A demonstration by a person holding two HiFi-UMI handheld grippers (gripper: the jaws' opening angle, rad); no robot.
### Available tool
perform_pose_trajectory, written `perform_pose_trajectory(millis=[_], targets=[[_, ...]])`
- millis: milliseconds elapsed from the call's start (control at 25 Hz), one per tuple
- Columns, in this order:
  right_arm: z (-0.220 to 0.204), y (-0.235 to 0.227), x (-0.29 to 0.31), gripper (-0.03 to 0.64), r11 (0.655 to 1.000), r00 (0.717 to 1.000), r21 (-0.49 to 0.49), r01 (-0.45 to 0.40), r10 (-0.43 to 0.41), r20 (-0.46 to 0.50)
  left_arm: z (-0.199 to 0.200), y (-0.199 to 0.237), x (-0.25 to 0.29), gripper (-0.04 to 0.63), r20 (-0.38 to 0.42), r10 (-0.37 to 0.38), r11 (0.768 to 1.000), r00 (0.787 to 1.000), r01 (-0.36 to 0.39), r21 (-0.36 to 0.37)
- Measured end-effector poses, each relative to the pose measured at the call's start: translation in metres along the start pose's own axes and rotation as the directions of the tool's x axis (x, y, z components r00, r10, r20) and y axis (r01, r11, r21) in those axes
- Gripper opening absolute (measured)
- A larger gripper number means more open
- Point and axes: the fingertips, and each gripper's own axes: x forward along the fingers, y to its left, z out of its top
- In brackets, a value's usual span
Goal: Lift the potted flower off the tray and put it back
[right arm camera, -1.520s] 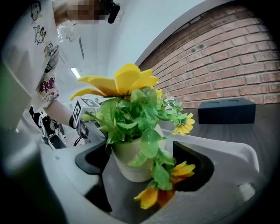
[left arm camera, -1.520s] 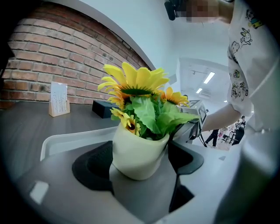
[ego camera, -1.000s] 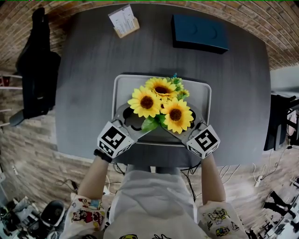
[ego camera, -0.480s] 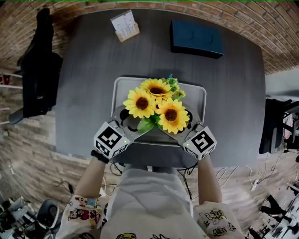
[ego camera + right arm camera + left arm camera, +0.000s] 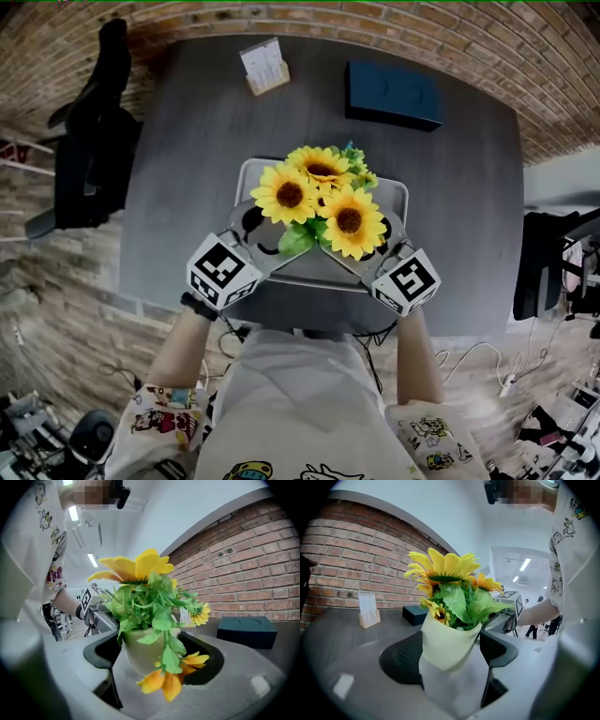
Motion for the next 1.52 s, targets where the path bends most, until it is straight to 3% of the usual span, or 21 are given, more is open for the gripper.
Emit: perform_pose_trajectory(millis=[160,360,1160,1520], targets=[[0.043,0.032,-0.021,0.391,0.999,1.0,-0.026,-0.026,0.026,0.016,0.035,-0.031,-0.032,0.397,-0.002,0.03,1.0,1.0,-0.03,0.003],[0.062,0.049,-0.033,0.391,0.998,0.998,-0.056,-0.033,0.036,0.051,0.053,-0.048,-0.048,0.397,0.018,0.054,0.998,0.998,-0.055,0.03],[0.064,0.043,-0.038,0.391,0.99,0.998,-0.137,0.019,-0.01,0.064,0.053,-0.047,-0.038,0.397,0.049,0.013,0.999,0.999,-0.016,0.048],[0.066,0.045,-0.042,0.39,0.991,0.998,-0.135,0.026,-0.017,0.061,0.053,-0.052,-0.038,0.397,0.08,0.0,1.0,0.997,-0.001,0.014]])
